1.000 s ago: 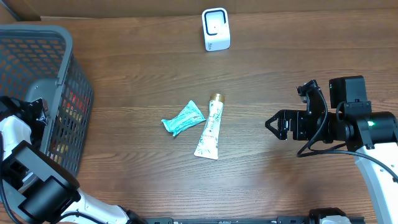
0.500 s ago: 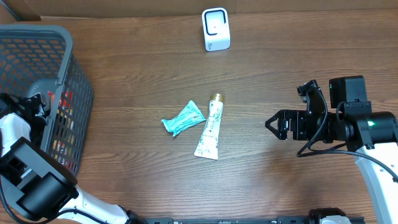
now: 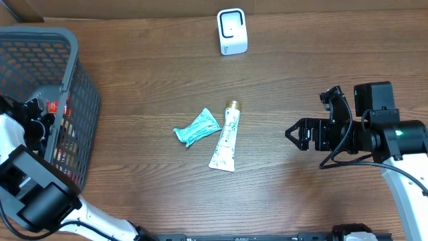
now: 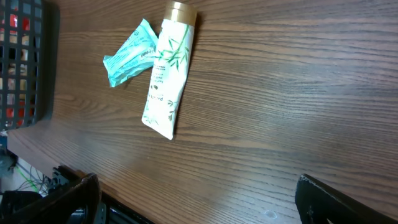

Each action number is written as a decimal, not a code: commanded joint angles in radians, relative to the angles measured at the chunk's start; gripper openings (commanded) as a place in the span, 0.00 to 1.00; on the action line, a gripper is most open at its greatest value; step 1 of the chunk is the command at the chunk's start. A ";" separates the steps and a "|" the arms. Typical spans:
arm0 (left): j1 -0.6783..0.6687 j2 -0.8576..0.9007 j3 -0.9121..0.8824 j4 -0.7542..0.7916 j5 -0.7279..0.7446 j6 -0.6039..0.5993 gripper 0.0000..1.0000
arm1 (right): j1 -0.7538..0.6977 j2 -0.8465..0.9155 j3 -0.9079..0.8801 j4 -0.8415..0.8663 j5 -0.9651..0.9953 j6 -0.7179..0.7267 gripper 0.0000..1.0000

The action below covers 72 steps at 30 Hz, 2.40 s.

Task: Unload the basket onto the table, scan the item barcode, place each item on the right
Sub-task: 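Reach the left gripper into the basket and grasp the San Remo spaghetti, then carry the spaghetti pack out and lay it left of the wipes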

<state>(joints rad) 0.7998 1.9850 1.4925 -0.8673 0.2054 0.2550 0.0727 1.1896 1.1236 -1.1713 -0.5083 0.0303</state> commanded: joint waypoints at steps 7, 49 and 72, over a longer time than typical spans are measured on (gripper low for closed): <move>-0.006 -0.013 0.380 -0.247 0.108 -0.103 0.04 | 0.005 0.000 -0.005 0.004 0.003 -0.002 1.00; -0.702 -0.257 0.665 -0.671 0.143 -0.179 0.04 | 0.005 0.000 -0.005 0.010 0.003 -0.002 0.99; -0.889 -0.254 -0.292 0.148 0.134 -0.543 1.00 | 0.005 0.000 -0.005 0.006 0.003 -0.002 0.99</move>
<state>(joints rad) -0.0910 1.7630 1.1469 -0.7193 0.2420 -0.2604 0.0727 1.1904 1.1206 -1.1687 -0.5083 0.0299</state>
